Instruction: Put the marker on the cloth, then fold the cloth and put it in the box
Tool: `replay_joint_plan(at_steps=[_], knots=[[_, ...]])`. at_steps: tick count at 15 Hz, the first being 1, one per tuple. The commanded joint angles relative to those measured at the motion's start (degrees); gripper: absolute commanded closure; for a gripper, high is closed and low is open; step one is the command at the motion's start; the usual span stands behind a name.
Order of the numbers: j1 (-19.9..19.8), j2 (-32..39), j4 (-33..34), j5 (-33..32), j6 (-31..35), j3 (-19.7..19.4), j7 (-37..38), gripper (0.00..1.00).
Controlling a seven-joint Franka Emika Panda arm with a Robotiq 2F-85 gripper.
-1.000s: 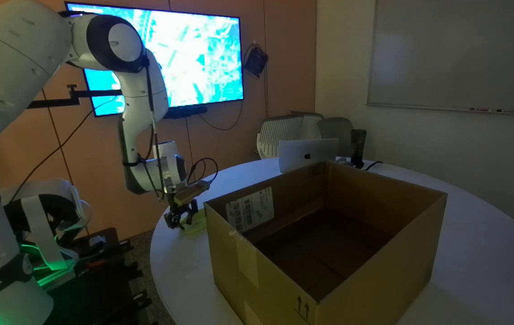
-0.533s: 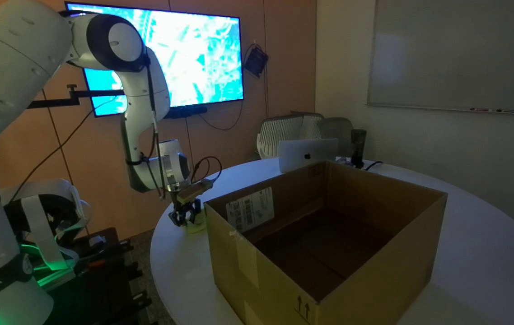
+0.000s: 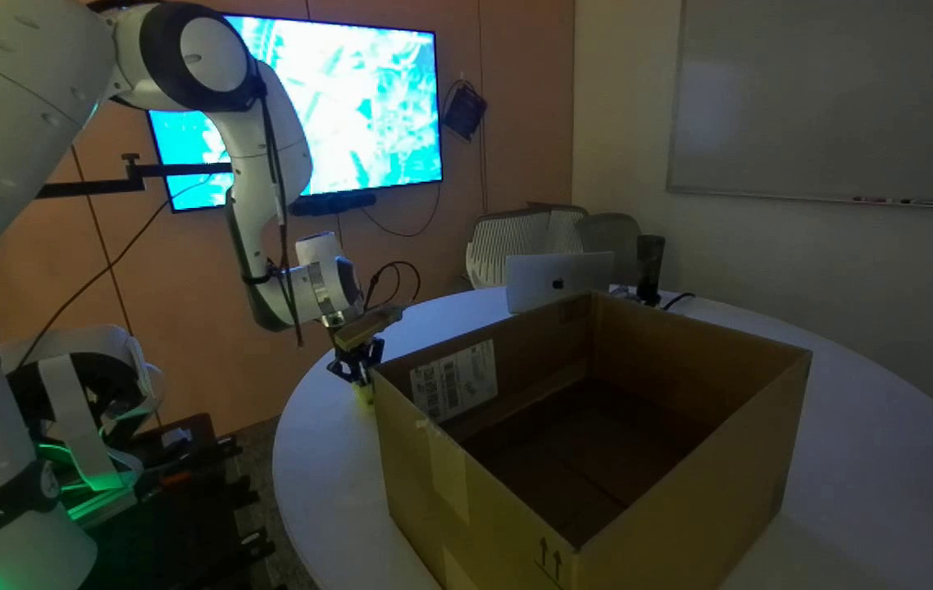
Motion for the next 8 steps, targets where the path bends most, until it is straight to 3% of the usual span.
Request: replay_joint_plan(at_steps=[1,5,8], knots=[[1.08,-3.33,0.62,-0.56,0.13,-2.01,3.42,0.83],[3.1,-2.65,5.06,-0.04,-0.85,-4.64,9.05,0.84],[4.09,0.99,11.36,4.02,-4.26,-4.98,15.44,0.84]])
